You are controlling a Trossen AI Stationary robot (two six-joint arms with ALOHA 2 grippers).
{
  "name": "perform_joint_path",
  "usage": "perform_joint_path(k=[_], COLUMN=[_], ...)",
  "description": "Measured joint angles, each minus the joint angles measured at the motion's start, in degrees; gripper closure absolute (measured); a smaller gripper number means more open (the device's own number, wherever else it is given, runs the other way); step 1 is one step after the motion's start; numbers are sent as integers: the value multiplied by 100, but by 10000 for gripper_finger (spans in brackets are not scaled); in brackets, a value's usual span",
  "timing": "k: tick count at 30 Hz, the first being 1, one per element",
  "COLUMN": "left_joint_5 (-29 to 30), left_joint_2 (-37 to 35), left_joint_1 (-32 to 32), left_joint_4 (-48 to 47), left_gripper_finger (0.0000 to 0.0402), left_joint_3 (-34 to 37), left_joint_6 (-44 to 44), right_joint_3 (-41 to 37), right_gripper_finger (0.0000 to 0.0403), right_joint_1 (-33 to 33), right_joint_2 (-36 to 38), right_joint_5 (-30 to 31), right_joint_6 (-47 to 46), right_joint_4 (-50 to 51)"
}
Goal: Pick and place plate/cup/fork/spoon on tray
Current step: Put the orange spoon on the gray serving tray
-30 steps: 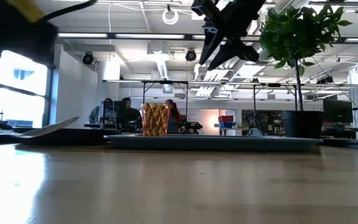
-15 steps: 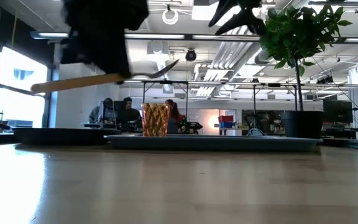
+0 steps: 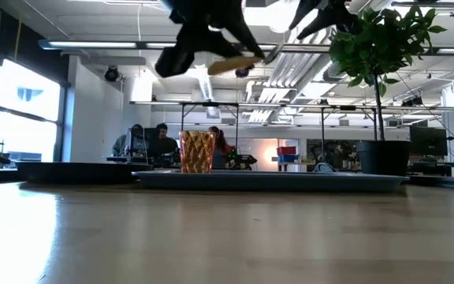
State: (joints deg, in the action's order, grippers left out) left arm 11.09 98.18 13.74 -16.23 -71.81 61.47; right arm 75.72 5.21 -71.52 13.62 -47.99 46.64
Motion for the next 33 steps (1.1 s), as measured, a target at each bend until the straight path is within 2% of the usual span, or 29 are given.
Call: perform_joint_path(k=[5,13,33], left_joint_5=[-237,-542,-845], left_joint_2=[446,1097,1414], left_joint_1=[100,316,353], left_joint_4=[-213,-13,-412], left_gripper_finger=[362,362,362], left_joint_3=[4,4,-6], left_joint_6=[393,967,2190], right_joint_3=[2,2,2], right_gripper_finger=[293,293,293], right_joint_1=[0,0,0], right_joint_2=[-42,-48,-51], right_joint_5=[16,215,232], right_joint_6=[-100,-101,-100], right_joint_4=[277,391,611])
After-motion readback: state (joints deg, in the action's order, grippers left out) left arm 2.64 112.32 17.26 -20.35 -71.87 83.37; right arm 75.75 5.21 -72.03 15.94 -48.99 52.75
